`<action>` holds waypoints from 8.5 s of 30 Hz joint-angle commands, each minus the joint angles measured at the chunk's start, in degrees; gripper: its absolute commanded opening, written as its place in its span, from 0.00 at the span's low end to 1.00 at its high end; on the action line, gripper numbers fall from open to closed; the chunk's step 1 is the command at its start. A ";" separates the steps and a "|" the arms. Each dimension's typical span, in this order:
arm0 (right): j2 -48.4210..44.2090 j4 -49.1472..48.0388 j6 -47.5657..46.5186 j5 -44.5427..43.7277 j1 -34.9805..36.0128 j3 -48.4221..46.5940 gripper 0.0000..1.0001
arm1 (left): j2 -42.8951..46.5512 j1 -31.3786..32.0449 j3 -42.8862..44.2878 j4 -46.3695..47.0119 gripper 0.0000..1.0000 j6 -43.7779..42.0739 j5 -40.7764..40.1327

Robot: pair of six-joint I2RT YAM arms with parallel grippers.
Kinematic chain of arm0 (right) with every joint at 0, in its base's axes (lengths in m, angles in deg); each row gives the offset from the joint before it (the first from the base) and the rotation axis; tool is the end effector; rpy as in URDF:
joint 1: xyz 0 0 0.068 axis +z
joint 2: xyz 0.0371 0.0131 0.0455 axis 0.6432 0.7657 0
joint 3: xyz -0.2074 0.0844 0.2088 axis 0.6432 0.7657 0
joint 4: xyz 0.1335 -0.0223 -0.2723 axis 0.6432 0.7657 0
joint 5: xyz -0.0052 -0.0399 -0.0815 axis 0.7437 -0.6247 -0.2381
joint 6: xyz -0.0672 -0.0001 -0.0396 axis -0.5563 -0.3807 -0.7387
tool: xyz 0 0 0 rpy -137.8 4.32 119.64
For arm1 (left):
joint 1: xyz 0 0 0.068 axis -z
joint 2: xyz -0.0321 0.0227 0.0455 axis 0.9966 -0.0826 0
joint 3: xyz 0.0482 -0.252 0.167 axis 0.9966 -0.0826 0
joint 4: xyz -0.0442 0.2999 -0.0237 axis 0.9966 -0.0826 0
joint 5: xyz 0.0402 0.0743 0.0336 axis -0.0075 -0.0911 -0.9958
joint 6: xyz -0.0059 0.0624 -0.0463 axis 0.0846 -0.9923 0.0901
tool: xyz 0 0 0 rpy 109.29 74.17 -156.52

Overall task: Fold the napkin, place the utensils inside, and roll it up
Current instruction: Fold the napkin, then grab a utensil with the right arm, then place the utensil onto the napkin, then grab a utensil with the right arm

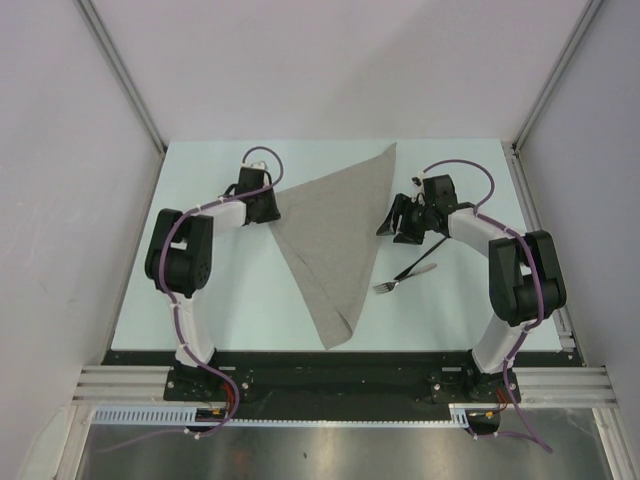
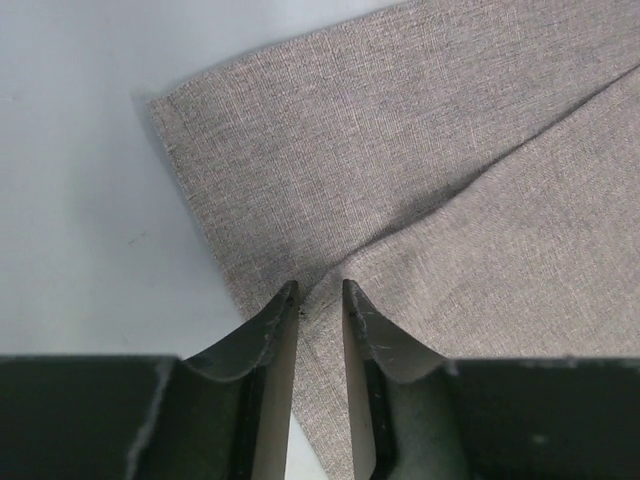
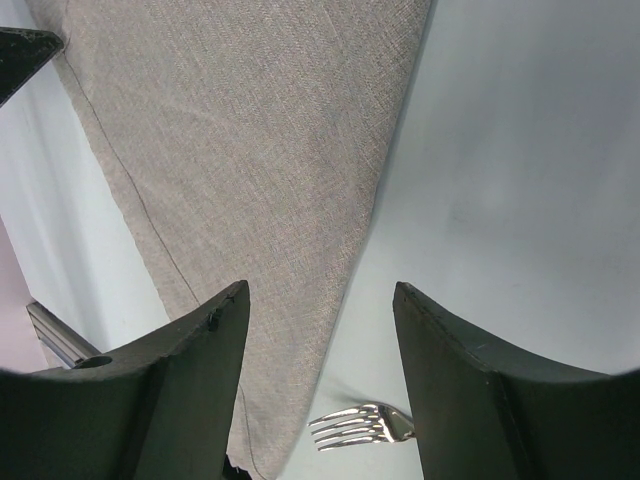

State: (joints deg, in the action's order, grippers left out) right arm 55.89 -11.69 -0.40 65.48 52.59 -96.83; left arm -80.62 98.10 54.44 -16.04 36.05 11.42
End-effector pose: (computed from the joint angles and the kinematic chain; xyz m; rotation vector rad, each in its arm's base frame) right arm 0.4079 0.1197 0.1730 0.1148 2.5285 0.8258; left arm 0.4811 -0.1120 0.1295 -0.1771 2.4169 -0.3193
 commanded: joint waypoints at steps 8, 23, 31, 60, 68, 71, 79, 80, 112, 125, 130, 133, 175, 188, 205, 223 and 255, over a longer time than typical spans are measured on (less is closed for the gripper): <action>-1.87 0.68 -0.42 0.50 -0.34 -0.28 0.65 | -1.43 1.40 3.27 -3.42 0.00 -0.40 -3.69; -2.75 1.64 -0.77 0.06 -1.22 0.07 0.66 | -0.38 -0.44 7.22 -4.30 0.00 -1.54 -5.63; -2.75 1.91 -0.95 0.06 -1.57 -0.01 0.66 | -1.34 -2.82 9.68 -4.30 0.00 -1.80 -5.37; -3.54 3.40 -1.47 -1.17 -2.01 -0.10 0.67 | -6.26 -5.90 15.75 -5.97 0.00 0.83 -4.22; -4.34 3.66 -1.47 -1.88 -2.27 0.86 0.67 | -6.18 -6.51 15.40 -5.80 0.00 1.62 -3.87; -4.34 3.93 -1.39 -2.05 -2.45 0.87 0.67 | -6.27 -6.51 15.58 -5.71 0.00 1.71 -4.13; -5.30 7.70 -0.86 -4.68 -3.59 0.34 0.66 | -6.79 -6.86 15.93 -5.70 0.00 2.06 -2.82; -6.26 8.58 -0.95 -5.47 -3.85 0.25 0.65 | -6.97 -6.86 16.02 -5.97 0.00 1.97 -2.55; -4.60 8.32 9.07 -18.84 -8.95 5.00 0.49 | 25.37 -0.27 8.38 -20.93 1.00 -10.60 8.86; 1.99 18.24 7.76 -29.90 -8.78 -3.35 0.40 | 31.70 2.63 6.00 -20.03 1.00 -12.44 5.27; 3.57 20.19 7.23 -33.25 -7.90 -4.23 0.35 | 31.53 2.72 6.79 -20.82 1.00 -12.00 6.94; 4.97 20.10 7.84 -34.13 -7.37 -4.50 0.34 | 32.32 2.72 6.79 -20.74 1.00 -12.09 6.94; 23.42 16.94 10.66 -17.79 11.43 -40.33 0.00 | 33.99 1.92 6.44 -20.38 1.00 -12.44 5.10; 34.60 15.71 9.78 -19.37 13.37 -50.55 0.00 | 33.64 1.84 6.52 -20.56 1.00 -12.88 4.48; 38.12 16.85 9.51 -21.48 12.67 -54.42 0.00 | 33.46 1.84 6.61 -20.74 1.00 -12.97 4.74; 37.07 19.48 8.02 -23.76 12.84 -56.35 0.12 | 33.29 1.84 6.70 -20.91 1.00 -12.88 4.31; -17.52 19.75 23.93 -26.22 4.32 14.40 0.47 | 35.57 1.57 6.35 -20.30 1.00 -12.27 5.37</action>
State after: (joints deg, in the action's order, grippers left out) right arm 39.56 10.45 21.11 39.43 58.58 -83.24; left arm -48.32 100.14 59.91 -37.33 24.16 17.30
